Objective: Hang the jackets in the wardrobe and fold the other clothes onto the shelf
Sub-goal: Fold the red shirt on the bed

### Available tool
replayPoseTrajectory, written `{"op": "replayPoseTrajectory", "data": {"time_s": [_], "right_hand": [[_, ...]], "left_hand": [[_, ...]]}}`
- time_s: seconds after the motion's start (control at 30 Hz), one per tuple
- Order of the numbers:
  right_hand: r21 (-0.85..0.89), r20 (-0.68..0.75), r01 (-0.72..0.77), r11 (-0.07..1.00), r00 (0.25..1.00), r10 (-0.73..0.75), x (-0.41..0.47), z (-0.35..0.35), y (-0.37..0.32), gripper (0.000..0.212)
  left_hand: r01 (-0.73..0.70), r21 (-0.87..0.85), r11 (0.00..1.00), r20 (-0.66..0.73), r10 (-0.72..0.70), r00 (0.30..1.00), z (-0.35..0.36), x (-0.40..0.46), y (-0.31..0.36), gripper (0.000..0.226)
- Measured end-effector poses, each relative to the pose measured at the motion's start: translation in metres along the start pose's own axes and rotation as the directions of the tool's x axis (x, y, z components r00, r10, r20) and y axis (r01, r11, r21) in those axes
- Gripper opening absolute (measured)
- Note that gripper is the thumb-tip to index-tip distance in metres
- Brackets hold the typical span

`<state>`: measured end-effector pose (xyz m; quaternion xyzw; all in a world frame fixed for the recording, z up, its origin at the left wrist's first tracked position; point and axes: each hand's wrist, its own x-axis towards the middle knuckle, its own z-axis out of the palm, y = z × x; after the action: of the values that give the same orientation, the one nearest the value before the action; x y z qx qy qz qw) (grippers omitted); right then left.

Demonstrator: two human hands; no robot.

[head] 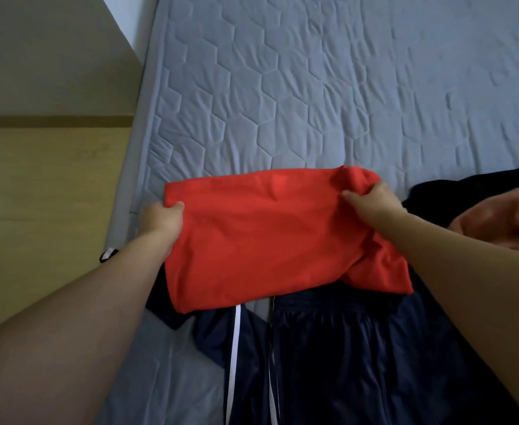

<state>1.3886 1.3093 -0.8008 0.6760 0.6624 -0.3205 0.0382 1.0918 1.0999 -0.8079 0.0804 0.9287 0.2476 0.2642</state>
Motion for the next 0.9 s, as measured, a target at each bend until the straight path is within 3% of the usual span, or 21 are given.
{"op": "replayPoseTrajectory", "data": {"time_s": [0.1, 0.17, 0.23, 0.4, 0.47, 0.57, 0.63, 0.7, 0.77, 0.8, 0.87, 0.9], "right_hand": [[0.269, -0.118, -0.056, 0.962, 0.989, 0.09, 0.015, -0.007, 0.002, 0.041], [0.383, -0.174, -0.122, 0.916, 0.964, 0.201, 0.025, -0.014, 0.002, 0.045], [0.393, -0.175, -0.184, 0.901, 0.947, 0.27, 0.035, -0.018, 0.002, 0.056], [0.397, -0.018, -0.301, 0.867, 0.942, 0.336, 0.031, -0.005, 0.008, 0.091], [0.444, 0.064, -0.296, 0.845, 0.952, 0.3, 0.016, -0.002, 0.015, 0.086], [0.524, 0.331, -0.337, 0.782, 0.927, 0.177, -0.008, 0.002, 0.023, 0.059], [0.459, 0.416, -0.317, 0.83, 0.902, 0.114, -0.019, 0.007, 0.025, 0.046], [0.334, 0.327, -0.197, 0.922, 0.941, 0.083, -0.023, 0.006, 0.027, 0.045], [-0.074, 0.186, 0.021, 0.997, 0.982, -0.007, -0.015, -0.008, 0.03, 0.05], [-0.254, 0.16, 0.106, 0.961, 0.985, -0.066, -0.011, -0.017, 0.03, 0.053], [-0.319, 0.124, 0.109, 0.942, 0.99, -0.072, -0.003, -0.027, 0.029, 0.065], [-0.27, 0.131, 0.068, 0.96, 0.991, -0.033, -0.003, -0.028, 0.029, 0.07]], "left_hand": [[-0.132, 0.16, 0.978, -0.186, 0.161, 0.969, -0.004, 0.002, 0.012, 0.043], [-0.173, 0.149, 0.974, -0.261, 0.207, 0.943, -0.008, 0.005, 0.018, 0.042], [-0.142, 0.138, 0.98, -0.262, 0.175, 0.949, -0.007, 0.009, 0.022, 0.044], [0.123, 0.005, 0.992, -0.108, -0.121, 0.987, 0.01, 0.019, 0.011, 0.076], [0.133, -0.102, 0.986, 0.006, -0.133, 0.991, 0.015, 0.013, -0.001, 0.076], [0.158, -0.404, 0.901, 0.229, -0.067, 0.971, 0.018, -0.009, -0.016, 0.052], [0.188, -0.457, 0.869, 0.328, -0.031, 0.944, 0.019, -0.023, -0.022, 0.031], [0.124, -0.373, 0.919, 0.295, -0.009, 0.956, 0.015, -0.03, -0.025, 0.024], [-0.005, -0.21, 0.978, 0.192, 0.046, 0.98, 0.005, -0.029, -0.026, 0.022], [-0.06, -0.093, 0.994, 0.161, 0.075, 0.984, -0.002, -0.028, -0.026, 0.026], [-0.092, 0.056, 0.994, 0.15, 0.082, 0.985, -0.011, -0.025, -0.029, 0.038], [-0.057, 0.043, 0.997, 0.161, 0.049, 0.986, -0.013, -0.027, -0.03, 0.042]]}}
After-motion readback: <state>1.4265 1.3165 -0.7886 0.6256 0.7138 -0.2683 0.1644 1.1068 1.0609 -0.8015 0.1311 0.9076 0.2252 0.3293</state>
